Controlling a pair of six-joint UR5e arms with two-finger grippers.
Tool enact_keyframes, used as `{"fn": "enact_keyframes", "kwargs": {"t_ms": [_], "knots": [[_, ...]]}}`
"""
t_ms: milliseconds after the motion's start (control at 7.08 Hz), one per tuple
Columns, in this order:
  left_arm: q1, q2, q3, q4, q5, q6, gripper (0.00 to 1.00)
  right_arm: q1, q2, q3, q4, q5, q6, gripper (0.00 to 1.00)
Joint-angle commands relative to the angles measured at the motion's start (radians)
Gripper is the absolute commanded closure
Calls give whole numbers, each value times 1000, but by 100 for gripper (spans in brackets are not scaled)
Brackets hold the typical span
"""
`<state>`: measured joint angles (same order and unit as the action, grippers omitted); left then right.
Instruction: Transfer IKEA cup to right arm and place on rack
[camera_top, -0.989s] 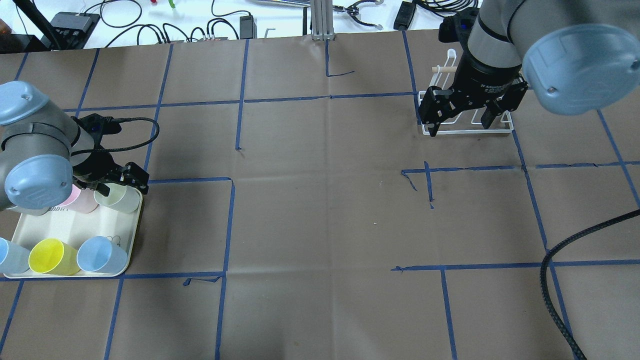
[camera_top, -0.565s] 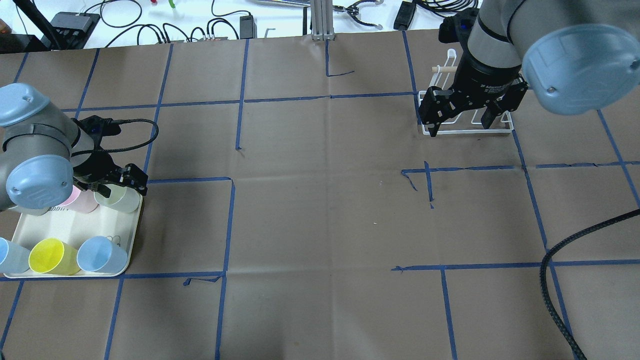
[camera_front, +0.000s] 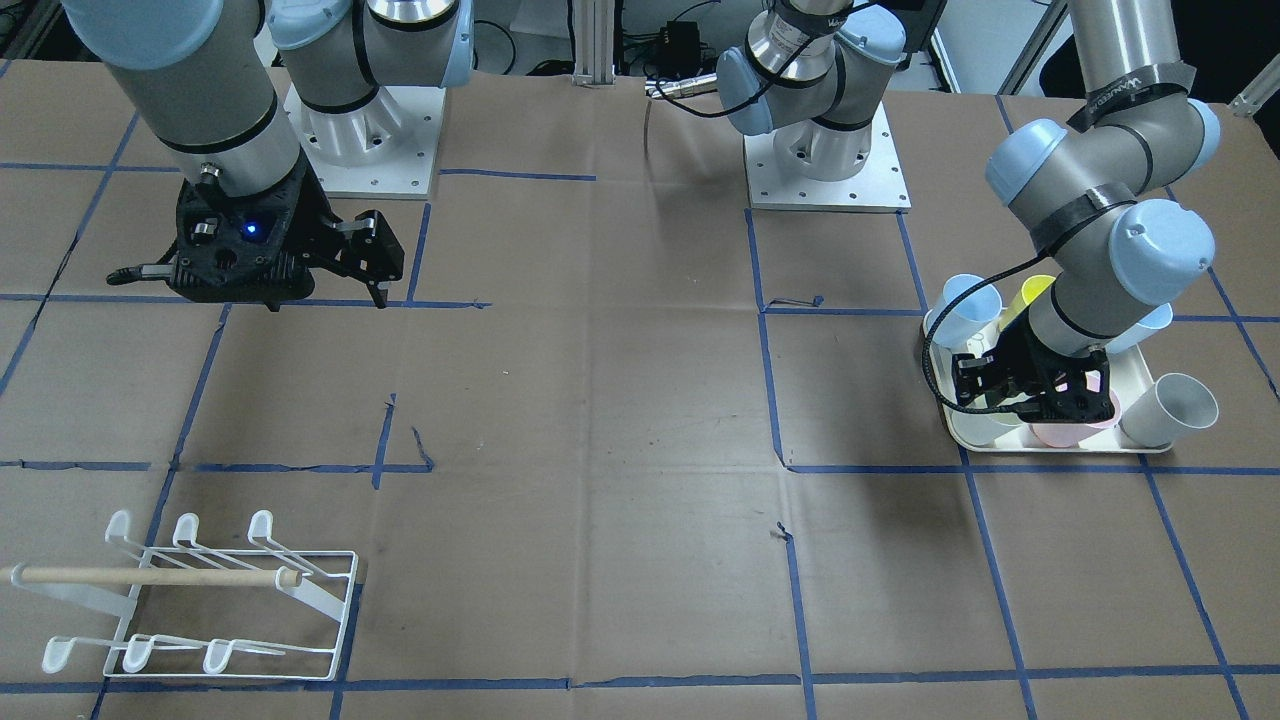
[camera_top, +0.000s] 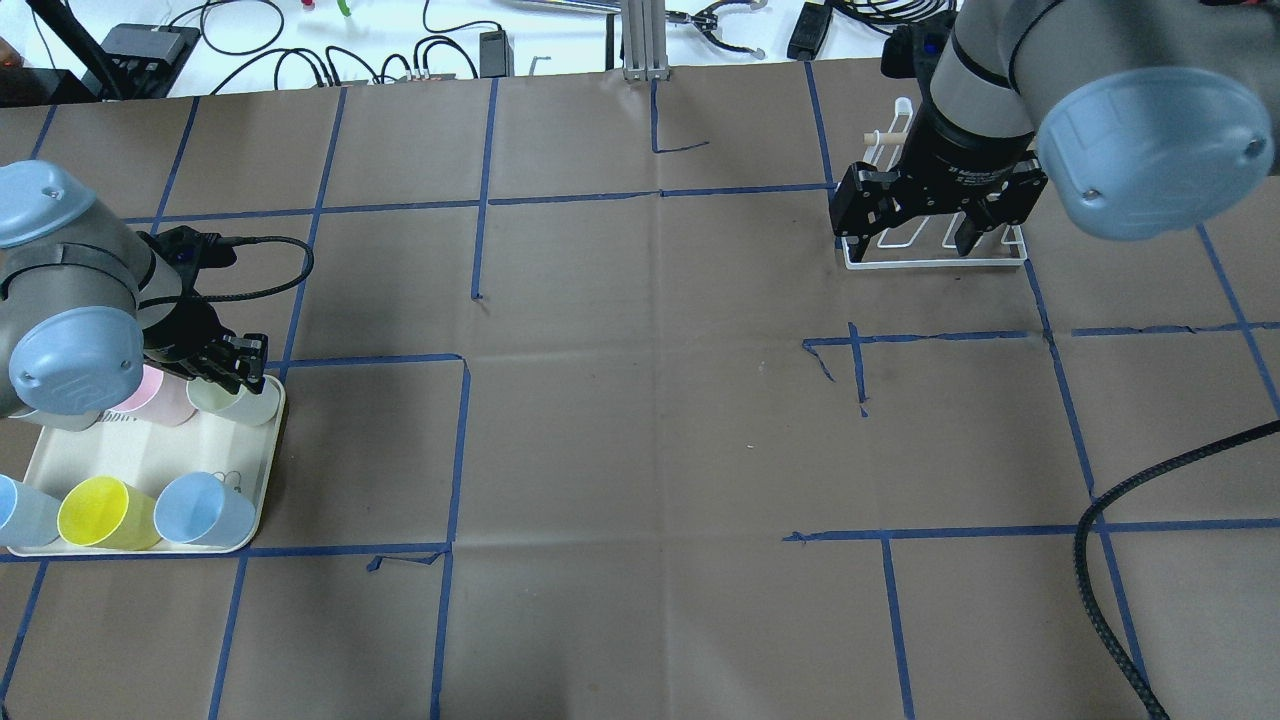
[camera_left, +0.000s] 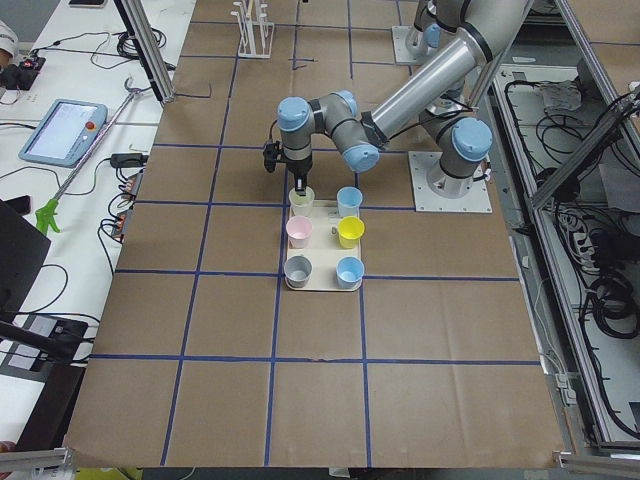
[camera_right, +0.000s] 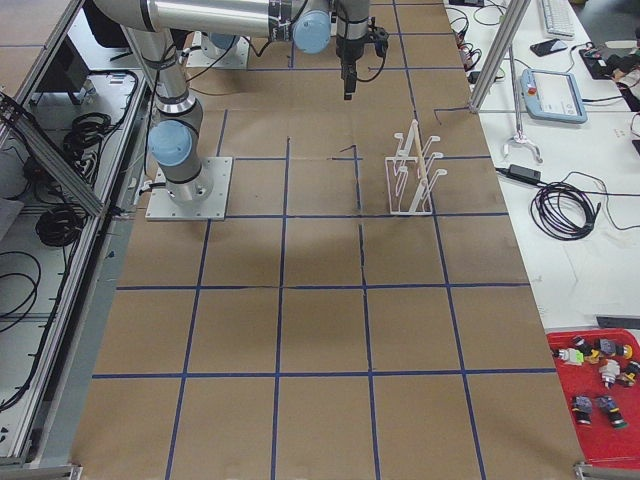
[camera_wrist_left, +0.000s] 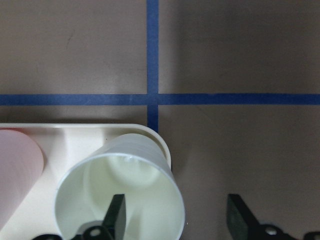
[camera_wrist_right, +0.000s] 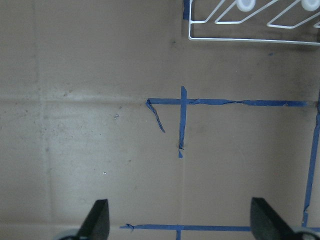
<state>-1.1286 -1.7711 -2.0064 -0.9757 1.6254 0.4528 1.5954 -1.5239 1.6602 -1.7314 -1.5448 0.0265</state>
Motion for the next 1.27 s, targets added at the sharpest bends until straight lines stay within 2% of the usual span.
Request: {"fn": "enact_keyframes", "kwargs": {"t_ms": [0,282,424,847,989,1130], "knots": [[0,12,8,-3,14,0,100,0,1,53,-165,78,102,0],[-11,66,56,-55,5,-9,100,3,-10,151,-390,188,340,0],[-17,93,130,-160,-2,-14,100,3,-10,211,-509,254,445,0],[-22,70,458,-528,-6,-14,100,3,-12,398,-952,397,810,0],[-28,56,509,-576,-9,-14,100,3,-10,474,-1103,416,911,0],[-46,33,531,-575,-13,-5,100,3,-3,554,-1302,439,1043,0]]}}
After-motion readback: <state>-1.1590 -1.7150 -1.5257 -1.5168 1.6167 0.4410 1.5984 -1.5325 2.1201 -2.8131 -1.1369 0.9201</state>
